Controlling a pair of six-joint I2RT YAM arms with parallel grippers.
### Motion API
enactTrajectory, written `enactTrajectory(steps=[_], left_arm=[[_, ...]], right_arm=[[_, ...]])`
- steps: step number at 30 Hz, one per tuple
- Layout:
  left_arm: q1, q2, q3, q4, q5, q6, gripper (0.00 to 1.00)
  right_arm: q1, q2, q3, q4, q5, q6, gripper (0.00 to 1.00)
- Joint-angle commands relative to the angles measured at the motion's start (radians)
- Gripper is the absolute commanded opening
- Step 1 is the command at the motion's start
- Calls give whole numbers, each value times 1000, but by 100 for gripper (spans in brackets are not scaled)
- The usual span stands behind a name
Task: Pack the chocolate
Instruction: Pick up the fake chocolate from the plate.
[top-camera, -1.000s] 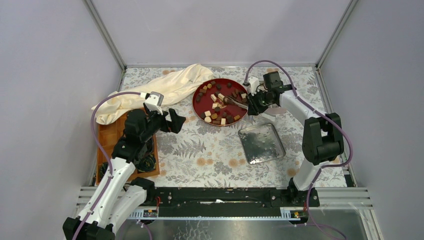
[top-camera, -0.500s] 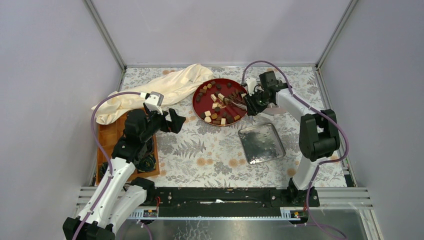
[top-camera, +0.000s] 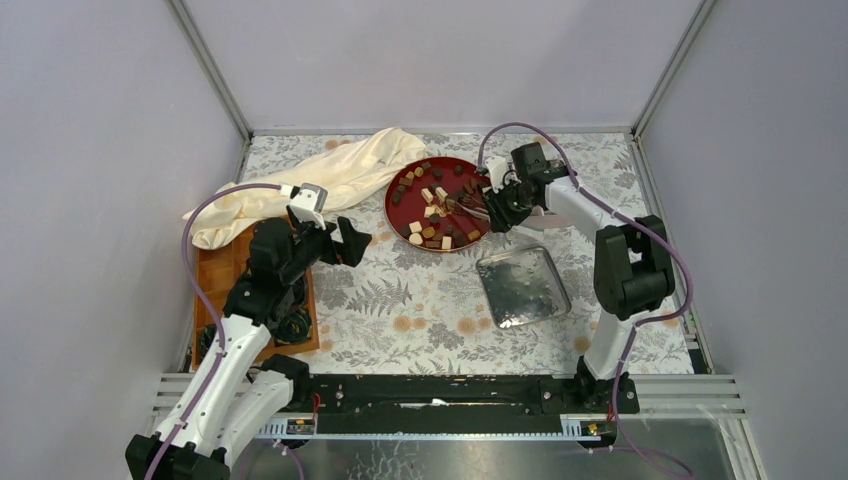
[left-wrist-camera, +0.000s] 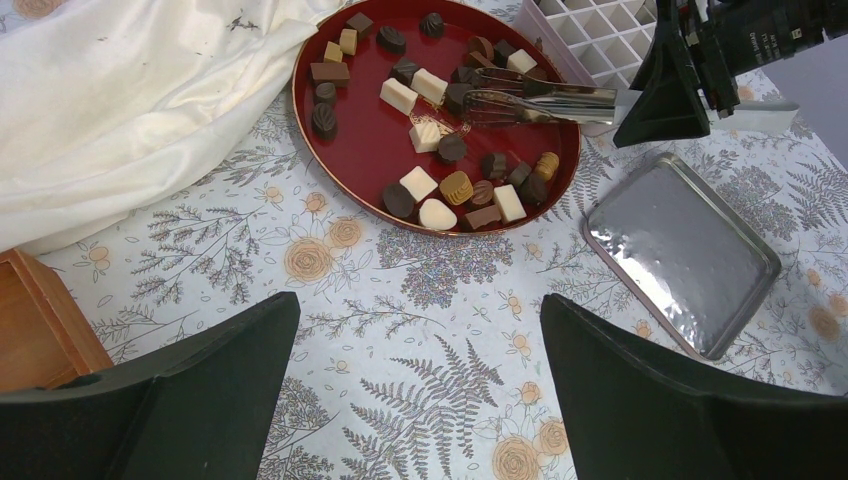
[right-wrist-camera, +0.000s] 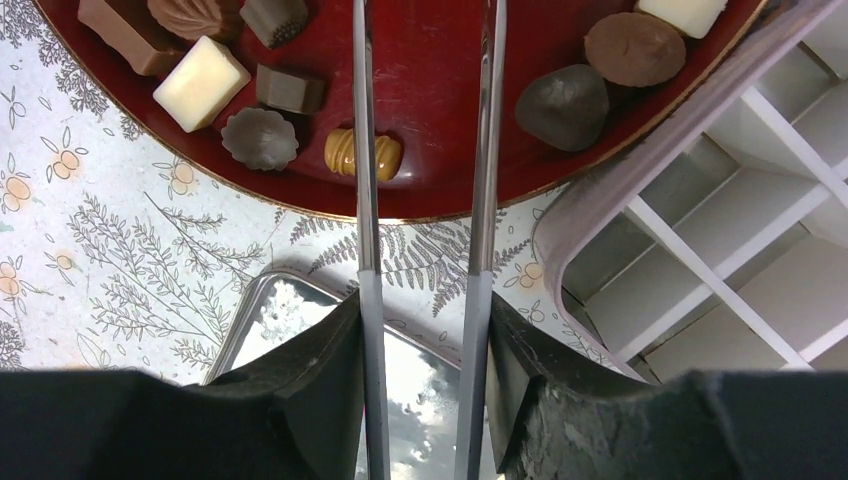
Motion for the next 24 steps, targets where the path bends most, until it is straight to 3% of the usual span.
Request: enactTrajectory(steps=[1,15,24], left_arm=[[-6,-3,-10,32,-6,2,99],[-5,-5,-10,30,-7,3,99],[-6,-8,-10,31,-8,3,99]], right_arm=[[26,8,55,29,12,12,48],[81,54,100,30,85,14,51],[87,30,95,37,98,12,35]])
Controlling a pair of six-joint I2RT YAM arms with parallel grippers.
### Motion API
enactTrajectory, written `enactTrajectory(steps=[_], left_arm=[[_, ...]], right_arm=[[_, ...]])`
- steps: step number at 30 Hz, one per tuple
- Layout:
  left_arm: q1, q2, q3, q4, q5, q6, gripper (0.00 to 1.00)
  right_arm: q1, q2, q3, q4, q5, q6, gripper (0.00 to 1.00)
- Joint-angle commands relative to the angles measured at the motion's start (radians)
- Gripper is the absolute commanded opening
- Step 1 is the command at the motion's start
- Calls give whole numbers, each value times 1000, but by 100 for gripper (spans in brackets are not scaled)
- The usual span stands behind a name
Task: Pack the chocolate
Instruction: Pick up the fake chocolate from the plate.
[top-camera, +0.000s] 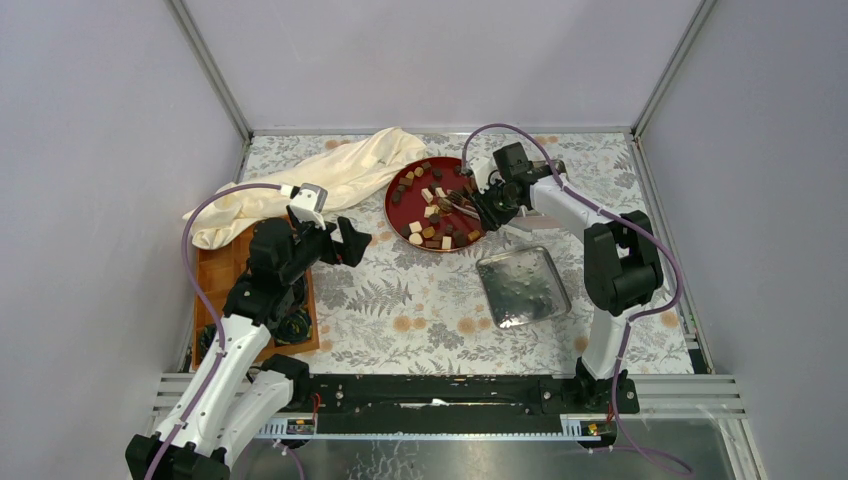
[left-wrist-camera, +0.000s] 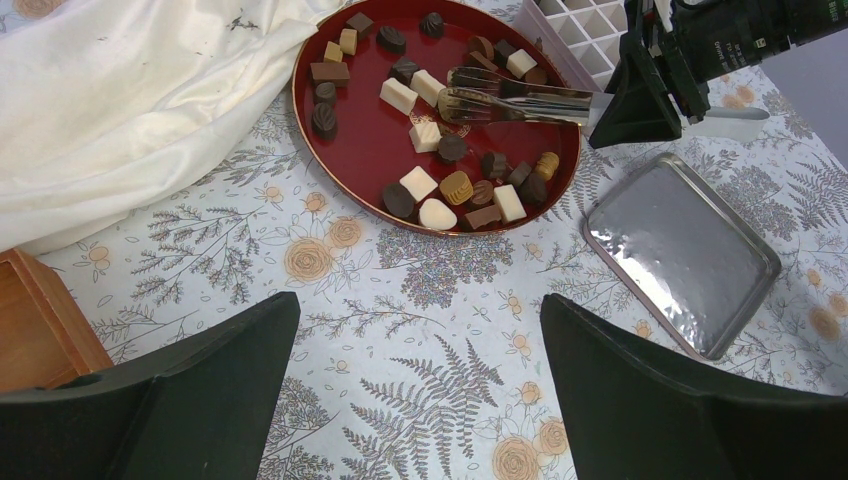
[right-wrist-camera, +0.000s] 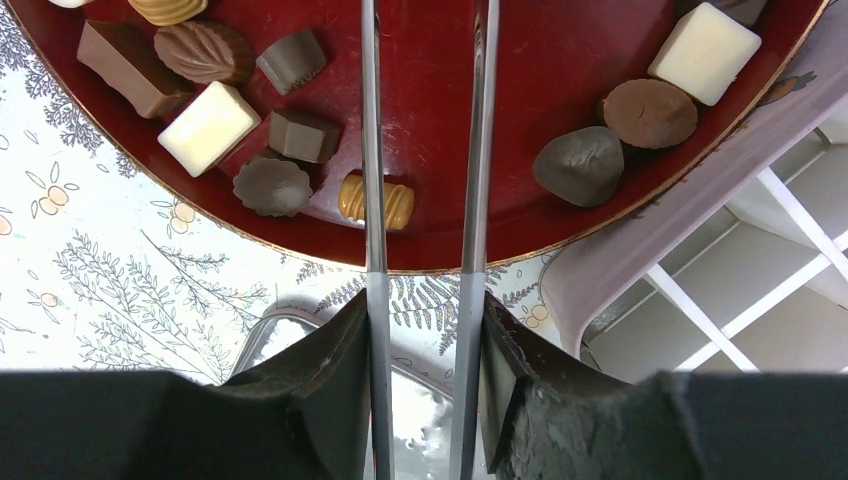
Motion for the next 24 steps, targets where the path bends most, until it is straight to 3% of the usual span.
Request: enactTrajectory(steps=[1,10,24], left_arm=[[-6,-8,-11,31,-7,3,99],[-5,-11,-11,31,-11,5,99],[-6,-10,-12,31,-17,7,99]], right_arm=[[9,-34,38,25,12,4,34],[-1,-88,11,34,-49,11,24],[-77,-160,-21,33,-190,30,18]])
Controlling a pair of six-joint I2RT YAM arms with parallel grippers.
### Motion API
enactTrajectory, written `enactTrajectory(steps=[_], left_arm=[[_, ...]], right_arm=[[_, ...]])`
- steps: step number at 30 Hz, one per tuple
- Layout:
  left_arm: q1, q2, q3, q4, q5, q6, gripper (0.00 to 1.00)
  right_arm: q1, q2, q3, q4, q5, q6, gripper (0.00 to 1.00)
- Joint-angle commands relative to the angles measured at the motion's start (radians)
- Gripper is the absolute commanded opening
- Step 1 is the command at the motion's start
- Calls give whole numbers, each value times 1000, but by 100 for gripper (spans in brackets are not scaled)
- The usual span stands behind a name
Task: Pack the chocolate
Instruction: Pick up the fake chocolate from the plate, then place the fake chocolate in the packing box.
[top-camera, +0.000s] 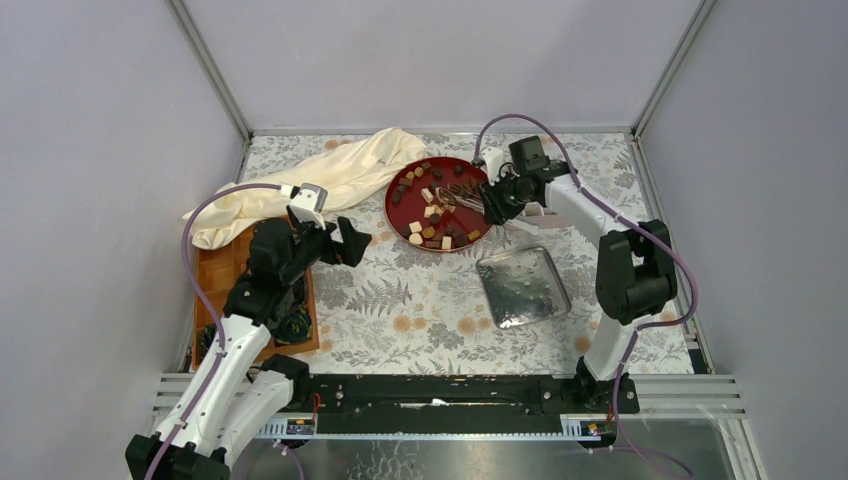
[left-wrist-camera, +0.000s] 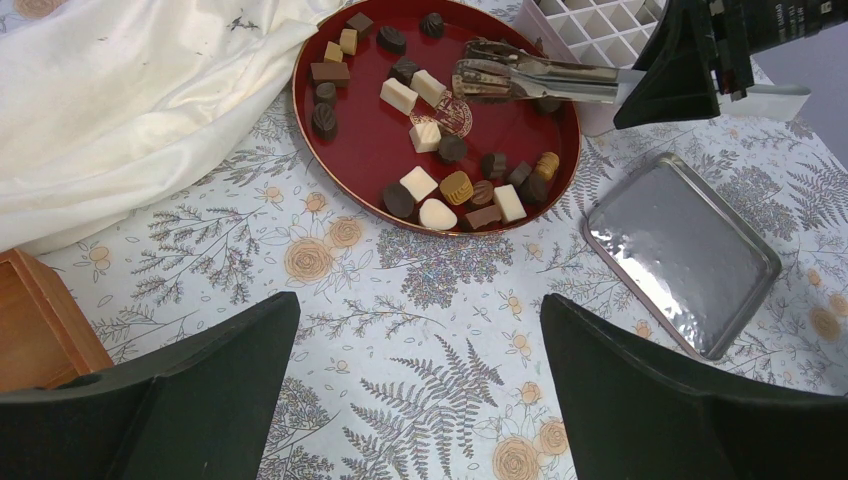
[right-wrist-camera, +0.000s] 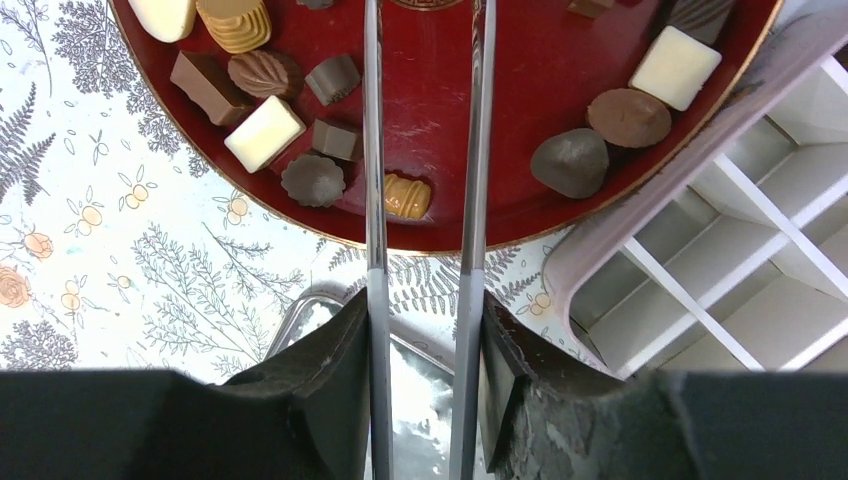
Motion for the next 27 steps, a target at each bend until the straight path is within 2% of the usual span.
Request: enactTrajectory(steps=[1,8,13,20,27], left_arm=[[-6,-12,-12,31,-17,8,99],[-5,-12,-12,32,-16,6,99],[-5,-14,-12,32,-14,6,99],[-6,-14,-12,32,-6,3,99],[-7,-15,-11,31,-2,2,99]], right_arm=[[-39,-100,-5,26,-96,12,18],[-193,-196,-36,42,-221,49,17],[-325,-232,-44,51,-254,81,17],[-482,-219,-32,32,-143,82,17],[-507,-186,-29,38,10,70,18]])
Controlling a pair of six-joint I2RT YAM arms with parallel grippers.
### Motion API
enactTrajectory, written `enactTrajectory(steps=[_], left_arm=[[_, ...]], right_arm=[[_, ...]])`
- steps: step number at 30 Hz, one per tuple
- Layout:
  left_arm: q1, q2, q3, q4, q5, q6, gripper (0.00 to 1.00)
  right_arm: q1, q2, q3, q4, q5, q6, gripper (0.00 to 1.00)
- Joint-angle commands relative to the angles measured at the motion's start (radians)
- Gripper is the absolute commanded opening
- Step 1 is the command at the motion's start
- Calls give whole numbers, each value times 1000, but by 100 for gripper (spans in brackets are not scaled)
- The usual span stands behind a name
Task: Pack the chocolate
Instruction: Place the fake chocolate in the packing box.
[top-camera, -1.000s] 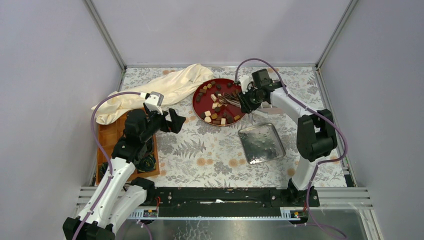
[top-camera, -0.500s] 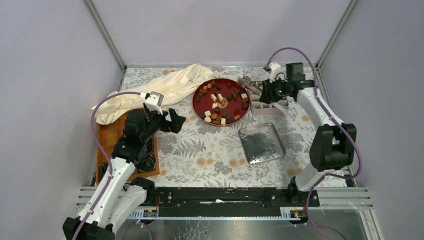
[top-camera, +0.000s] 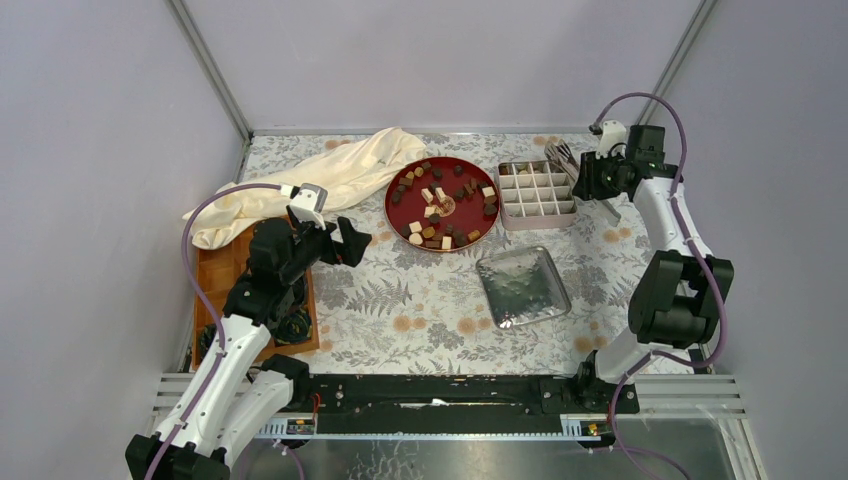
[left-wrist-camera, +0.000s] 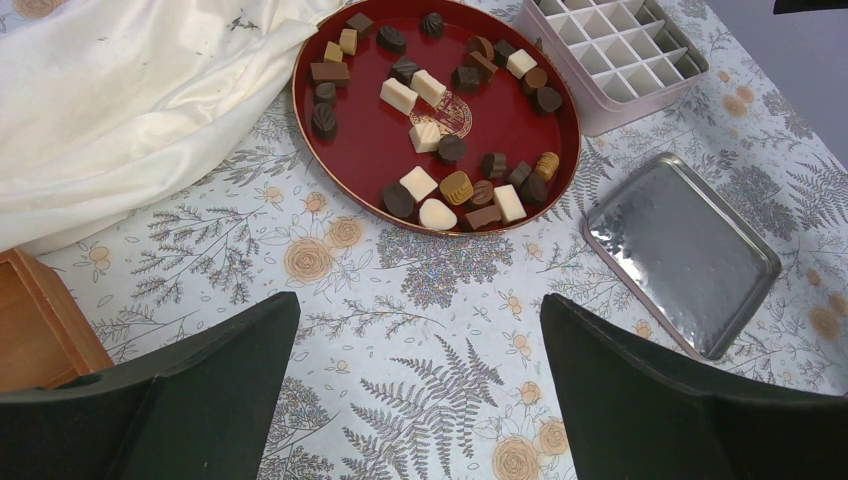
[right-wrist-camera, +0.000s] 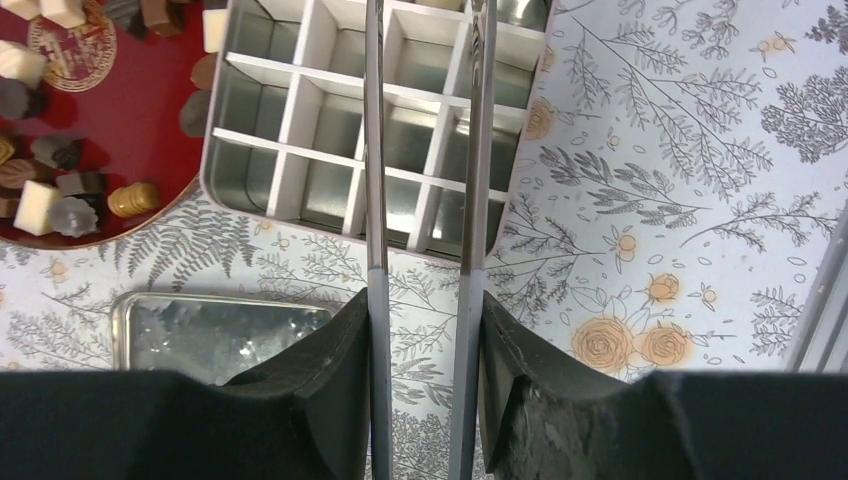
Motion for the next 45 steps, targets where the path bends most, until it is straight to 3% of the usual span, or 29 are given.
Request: enactTrajectory(steps=[1,42,45], left_arm=[[-6,-15,-10,31,-3,2,99],[-7,-15,-12,31,0,-1,99],[-7,-15,-12,32,2,-1,99]], right_arm=[[-5,14,19,24,79,-1,19],[26,142,46,83,171,18,31],[28,142,46,87,175,19,35]])
